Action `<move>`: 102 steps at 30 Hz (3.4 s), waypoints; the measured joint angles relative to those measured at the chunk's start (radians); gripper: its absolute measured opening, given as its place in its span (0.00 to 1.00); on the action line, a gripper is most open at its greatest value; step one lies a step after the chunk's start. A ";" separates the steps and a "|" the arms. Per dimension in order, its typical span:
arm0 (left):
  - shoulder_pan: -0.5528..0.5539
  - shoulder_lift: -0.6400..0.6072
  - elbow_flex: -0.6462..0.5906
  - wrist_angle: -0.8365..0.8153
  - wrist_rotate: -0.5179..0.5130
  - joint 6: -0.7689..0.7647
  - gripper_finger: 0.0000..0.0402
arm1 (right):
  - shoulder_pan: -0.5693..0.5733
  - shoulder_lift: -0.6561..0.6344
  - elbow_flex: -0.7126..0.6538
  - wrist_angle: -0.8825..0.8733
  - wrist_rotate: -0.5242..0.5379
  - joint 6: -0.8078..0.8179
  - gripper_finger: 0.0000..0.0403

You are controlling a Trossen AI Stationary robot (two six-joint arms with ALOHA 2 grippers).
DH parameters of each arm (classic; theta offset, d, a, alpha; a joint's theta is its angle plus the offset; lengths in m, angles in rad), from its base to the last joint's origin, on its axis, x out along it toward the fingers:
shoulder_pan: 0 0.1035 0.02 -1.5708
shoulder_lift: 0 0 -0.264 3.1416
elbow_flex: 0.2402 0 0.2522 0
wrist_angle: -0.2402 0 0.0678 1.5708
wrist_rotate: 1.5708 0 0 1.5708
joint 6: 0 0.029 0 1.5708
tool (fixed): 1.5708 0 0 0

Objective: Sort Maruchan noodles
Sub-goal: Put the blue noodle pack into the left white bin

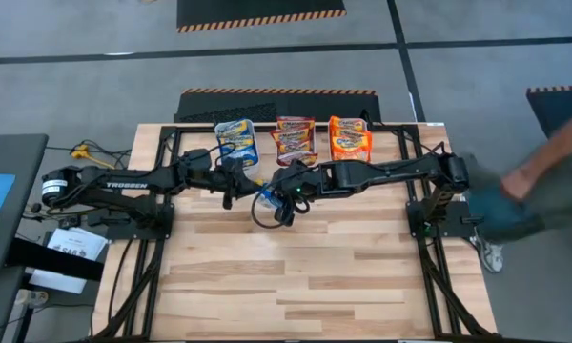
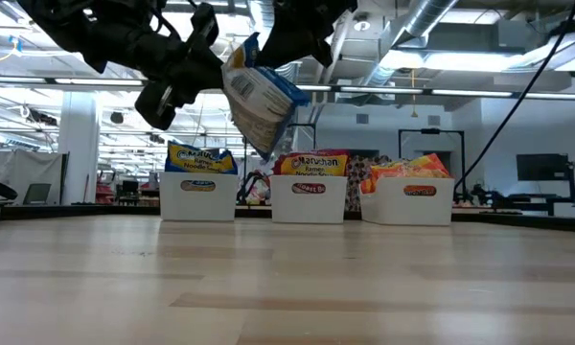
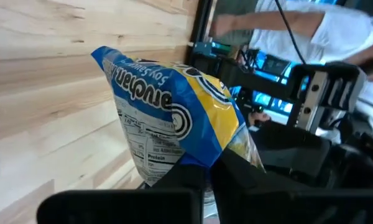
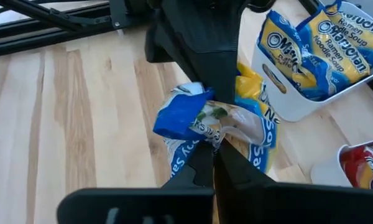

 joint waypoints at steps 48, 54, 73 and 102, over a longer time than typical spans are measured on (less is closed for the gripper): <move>-0.001 -0.005 0.000 -0.080 0.322 0.877 0.00 | -0.230 -0.042 0.000 0.019 -0.521 -0.144 0.47; -0.001 -0.005 0.020 -0.085 0.335 0.947 0.00 | -0.273 -0.042 0.000 0.020 -0.588 -0.356 0.47; 0.000 -0.005 0.315 -0.503 0.165 1.407 0.00 | -0.338 0.013 -0.002 0.064 -0.860 -0.616 0.57; -0.001 -0.005 0.351 -0.588 0.075 1.620 0.00 | -0.314 0.134 0.000 0.230 -0.961 -0.601 0.42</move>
